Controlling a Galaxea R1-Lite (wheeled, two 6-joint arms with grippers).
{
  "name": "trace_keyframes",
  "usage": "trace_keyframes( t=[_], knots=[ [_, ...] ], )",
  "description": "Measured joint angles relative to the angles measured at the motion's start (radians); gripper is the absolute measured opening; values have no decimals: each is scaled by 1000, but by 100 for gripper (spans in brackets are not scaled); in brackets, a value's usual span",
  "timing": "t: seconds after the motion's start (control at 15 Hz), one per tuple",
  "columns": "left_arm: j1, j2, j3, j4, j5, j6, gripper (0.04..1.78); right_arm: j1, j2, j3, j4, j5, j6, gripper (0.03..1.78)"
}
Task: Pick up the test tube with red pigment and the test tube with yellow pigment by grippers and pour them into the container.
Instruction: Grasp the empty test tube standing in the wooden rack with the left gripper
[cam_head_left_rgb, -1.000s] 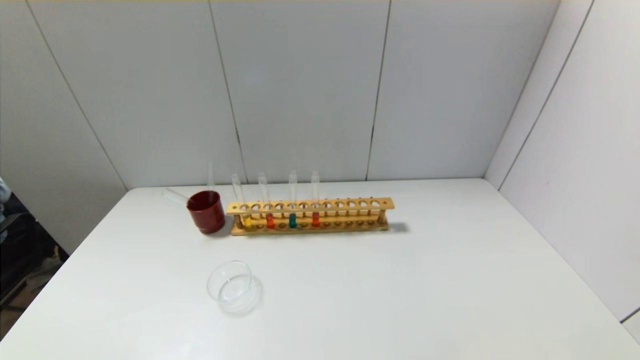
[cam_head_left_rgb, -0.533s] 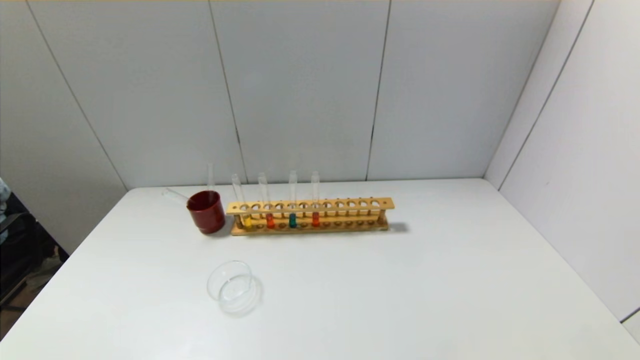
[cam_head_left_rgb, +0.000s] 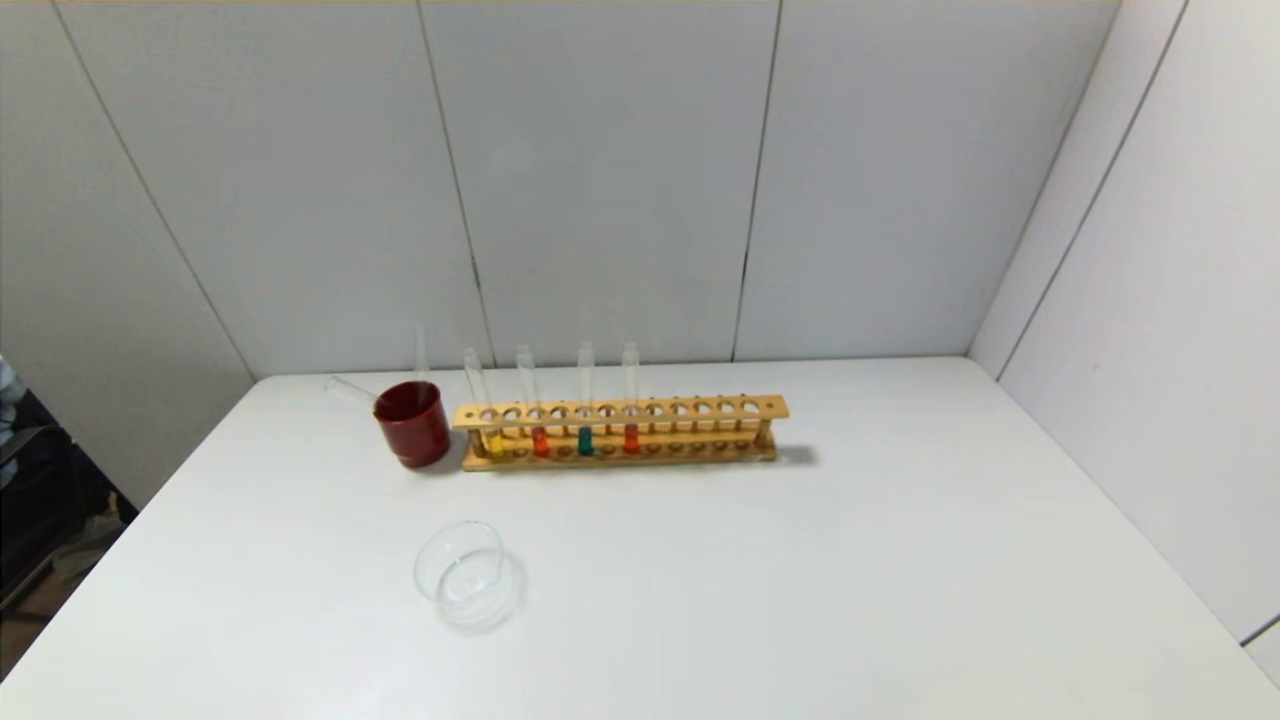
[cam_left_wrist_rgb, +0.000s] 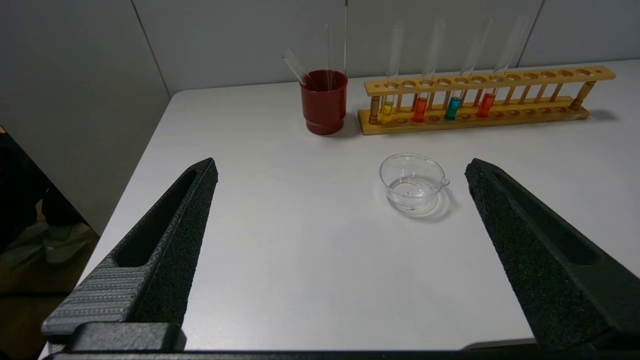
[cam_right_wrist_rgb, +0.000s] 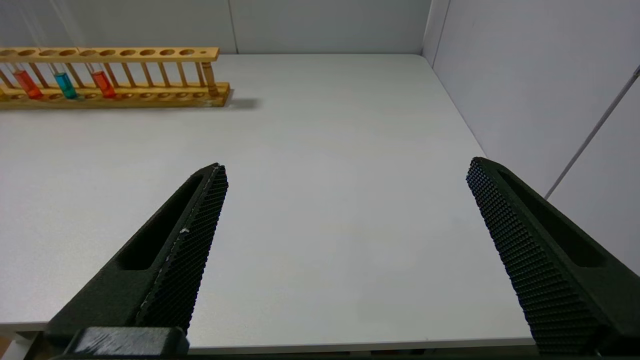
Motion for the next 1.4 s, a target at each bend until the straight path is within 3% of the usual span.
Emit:
trace_keyframes(
  t=[0.33, 0.67, 1.07, 1.4],
  knots=[
    [0, 382, -275, -25, -4, -7, 175, 0, 0, 0, 0, 0, 0, 175],
    [-9, 831, -493, -229, -9, -21, 175, 0, 0, 0, 0, 0, 0, 175],
    [-62, 1234, -565, -479, -11, -144, 175, 0, 0, 0, 0, 0, 0, 175],
    [-73, 1449, -561, -646, -53, -176, 175, 0, 0, 0, 0, 0, 0, 175]
  ],
)
